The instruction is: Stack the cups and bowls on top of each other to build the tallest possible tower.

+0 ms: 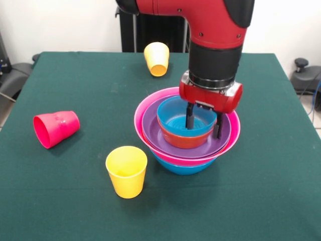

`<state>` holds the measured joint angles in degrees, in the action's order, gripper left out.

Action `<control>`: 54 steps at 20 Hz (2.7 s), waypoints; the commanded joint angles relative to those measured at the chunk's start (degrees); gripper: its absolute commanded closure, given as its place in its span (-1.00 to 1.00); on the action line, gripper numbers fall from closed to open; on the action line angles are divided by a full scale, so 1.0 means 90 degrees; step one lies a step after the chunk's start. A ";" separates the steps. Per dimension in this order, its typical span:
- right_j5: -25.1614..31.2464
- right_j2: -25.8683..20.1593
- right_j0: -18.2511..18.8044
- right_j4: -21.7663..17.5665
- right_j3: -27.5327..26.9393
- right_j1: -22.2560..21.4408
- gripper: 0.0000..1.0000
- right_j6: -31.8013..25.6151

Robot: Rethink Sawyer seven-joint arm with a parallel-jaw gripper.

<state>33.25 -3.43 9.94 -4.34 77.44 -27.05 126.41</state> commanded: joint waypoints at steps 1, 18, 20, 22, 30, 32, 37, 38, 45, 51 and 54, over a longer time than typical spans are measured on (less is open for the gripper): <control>0.0808 -0.0395 -0.0030 0.0165 0.0191 -0.0459 -1.00 0.0110; 0.1907 -0.0444 0.0331 0.0103 0.0343 -0.1312 -1.00 -0.0567; 0.1941 -0.0502 0.0517 0.0009 0.0239 -0.1260 -1.00 -0.0827; 0.1911 -0.0595 0.0706 -0.0078 0.0133 -0.1150 -1.00 -0.1065; 0.1743 -0.0997 0.1170 -0.0523 -0.0668 -0.0382 -1.00 -0.1734; 0.1725 -0.1074 0.1231 -0.0594 -0.0803 -0.0254 -1.00 -0.1795; 0.1638 -0.1228 0.1318 -0.0713 -0.0903 -0.0103 -1.00 -0.1779; 0.1623 -0.1259 0.1335 -0.0728 -0.0900 -0.0096 -1.00 -0.1782; 0.1737 -0.1402 0.1367 -0.0826 -0.1091 -0.0010 -1.00 -0.1760; 0.1884 -0.1473 0.1399 -0.0864 -0.1293 0.0062 -1.00 -0.1810; 0.1969 -0.1509 0.1423 -0.0871 -0.1443 0.0103 -1.00 -0.1815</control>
<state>45.24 -10.86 22.58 -7.62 67.58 -27.78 126.41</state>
